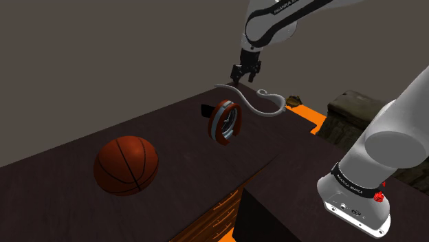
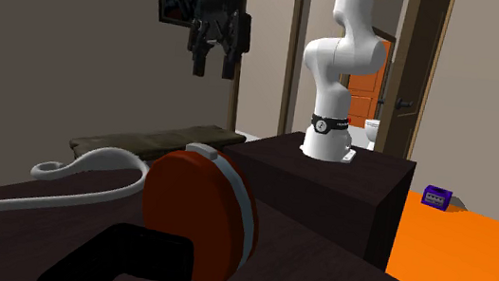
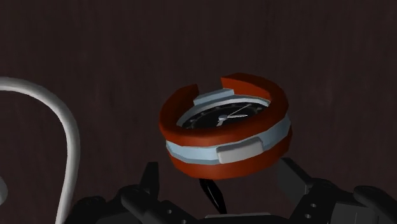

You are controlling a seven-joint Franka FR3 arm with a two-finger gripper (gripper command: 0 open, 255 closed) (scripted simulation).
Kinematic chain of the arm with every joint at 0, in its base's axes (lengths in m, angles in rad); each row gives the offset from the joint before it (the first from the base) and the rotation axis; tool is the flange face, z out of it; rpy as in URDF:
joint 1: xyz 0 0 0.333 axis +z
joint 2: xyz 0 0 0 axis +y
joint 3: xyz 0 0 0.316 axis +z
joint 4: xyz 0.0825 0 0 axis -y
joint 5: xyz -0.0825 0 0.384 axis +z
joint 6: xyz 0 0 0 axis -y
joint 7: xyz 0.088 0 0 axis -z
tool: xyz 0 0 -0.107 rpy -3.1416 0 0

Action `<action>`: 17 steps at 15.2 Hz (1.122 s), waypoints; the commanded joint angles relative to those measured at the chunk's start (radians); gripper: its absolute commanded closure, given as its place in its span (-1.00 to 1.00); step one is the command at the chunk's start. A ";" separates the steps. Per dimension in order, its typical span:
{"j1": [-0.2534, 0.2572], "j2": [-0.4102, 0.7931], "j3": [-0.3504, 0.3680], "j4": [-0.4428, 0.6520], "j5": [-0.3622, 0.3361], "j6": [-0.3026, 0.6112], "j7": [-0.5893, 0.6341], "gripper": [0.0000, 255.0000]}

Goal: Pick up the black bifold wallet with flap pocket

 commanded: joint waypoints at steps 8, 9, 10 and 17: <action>0.001 0.351 0.003 0.198 0.009 0.127 -0.020 -1.00; 0.000 0.390 0.004 0.227 0.009 0.135 -0.021 -1.00; 0.000 0.430 0.004 0.257 0.010 0.142 -0.023 -1.00; -0.002 0.712 0.009 0.506 0.009 0.154 -0.030 -1.00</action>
